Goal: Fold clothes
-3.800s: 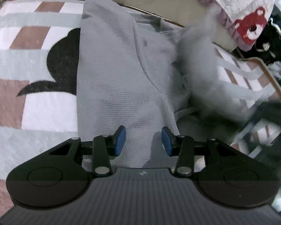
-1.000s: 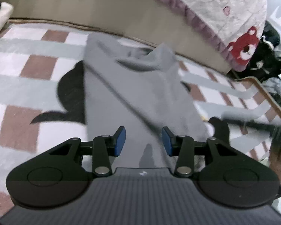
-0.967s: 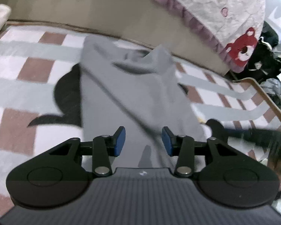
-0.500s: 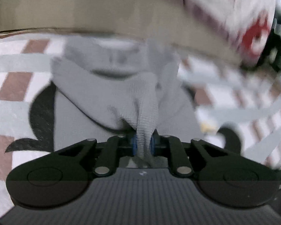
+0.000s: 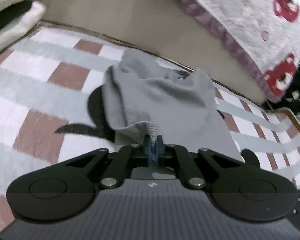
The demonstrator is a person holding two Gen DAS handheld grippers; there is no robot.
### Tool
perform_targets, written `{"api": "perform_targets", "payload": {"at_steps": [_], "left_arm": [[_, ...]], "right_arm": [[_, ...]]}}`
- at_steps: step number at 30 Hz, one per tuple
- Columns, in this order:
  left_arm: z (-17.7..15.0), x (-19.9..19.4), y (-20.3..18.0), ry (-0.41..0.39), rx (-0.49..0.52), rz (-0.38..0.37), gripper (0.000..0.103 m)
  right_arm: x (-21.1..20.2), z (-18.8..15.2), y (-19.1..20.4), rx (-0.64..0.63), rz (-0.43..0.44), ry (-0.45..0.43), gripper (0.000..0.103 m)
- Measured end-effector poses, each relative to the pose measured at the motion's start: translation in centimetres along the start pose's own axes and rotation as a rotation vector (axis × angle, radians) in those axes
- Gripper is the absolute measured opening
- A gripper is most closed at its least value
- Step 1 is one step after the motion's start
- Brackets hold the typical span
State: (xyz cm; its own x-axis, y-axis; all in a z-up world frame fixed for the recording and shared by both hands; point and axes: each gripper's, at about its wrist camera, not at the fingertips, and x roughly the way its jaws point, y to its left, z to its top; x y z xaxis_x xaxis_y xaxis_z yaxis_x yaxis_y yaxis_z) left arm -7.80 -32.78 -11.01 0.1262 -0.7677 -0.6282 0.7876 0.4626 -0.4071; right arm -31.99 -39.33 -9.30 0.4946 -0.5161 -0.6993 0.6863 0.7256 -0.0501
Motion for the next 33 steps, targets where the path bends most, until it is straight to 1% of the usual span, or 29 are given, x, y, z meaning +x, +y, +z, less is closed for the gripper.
{"api": "perform_targets", "payload": {"at_steps": [3,7,10,13,15,16,17,19,20,23,24,25,27,29,31,32,33], "left_arm": [[-0.1,0.2,0.2,0.033,-0.01,0.008,0.004],[-0.2,0.6,0.4,0.077,-0.024,0.019,0.004],[-0.3,0.8,0.6,0.11,-0.035,0.027,0.004],[-0.4,1.0,0.8,0.143,-0.045,0.036,0.005],[-0.3,1.2,0.6,0.159,-0.035,0.049,0.006],[-0.4,1.2,0.5,0.168,-0.027,0.054,0.007],[-0.4,1.2,0.4,0.176,-0.018,0.06,0.007],[-0.6,1.2,0.3,0.186,0.004,0.069,0.007],[-0.7,1.2,0.2,0.19,0.016,0.073,0.007],[-1.0,1.1,0.0,0.195,0.034,0.087,0.007],[-1.1,1.1,-0.1,0.199,0.037,0.091,0.007],[-1.2,1.0,-0.1,0.204,0.04,0.094,0.007],[-1.2,0.6,0.0,0.218,0.052,0.093,0.007],[-1.2,-0.1,0.2,0.234,0.065,0.088,0.007],[-1.1,-0.7,0.4,0.25,0.078,0.084,0.008],[-1.1,-1.0,0.5,0.258,0.084,0.082,0.009],[-0.8,-1.6,0.7,0.246,0.097,0.067,0.015]], "right_arm": [[-0.7,0.3,0.0,0.012,-0.013,-0.015,0.01],[0.4,-0.3,-0.4,0.044,-0.048,0.068,0.008],[0.5,-0.4,0.3,-0.007,-0.078,0.106,0.004],[0.4,-0.1,0.0,-0.006,-0.09,0.156,0.001],[0.6,-0.3,0.2,-0.056,-0.128,0.214,0.0],[0.3,-0.2,0.3,-0.091,-0.124,0.212,0.0],[-0.2,-0.1,0.4,-0.128,-0.111,0.2,0.0],[-1.8,1.1,0.3,-0.159,-0.051,0.114,0.002],[-2.4,2.0,0.2,-0.147,-0.02,0.077,0.008],[-2.6,4.4,0.4,-0.085,0.122,0.012,0.014],[-2.2,4.9,0.8,-0.083,0.165,-0.002,0.016],[-1.4,5.1,1.5,-0.095,0.198,-0.005,0.021],[0.4,5.0,2.6,-0.124,0.216,0.03,0.021],[2.5,4.5,3.5,-0.136,0.222,0.105,0.022],[3.8,4.5,3.2,-0.122,0.246,0.172,0.023],[4.4,4.6,3.1,-0.113,0.259,0.204,0.024],[4.5,5.3,2.8,-0.124,0.278,0.238,0.024]]}}
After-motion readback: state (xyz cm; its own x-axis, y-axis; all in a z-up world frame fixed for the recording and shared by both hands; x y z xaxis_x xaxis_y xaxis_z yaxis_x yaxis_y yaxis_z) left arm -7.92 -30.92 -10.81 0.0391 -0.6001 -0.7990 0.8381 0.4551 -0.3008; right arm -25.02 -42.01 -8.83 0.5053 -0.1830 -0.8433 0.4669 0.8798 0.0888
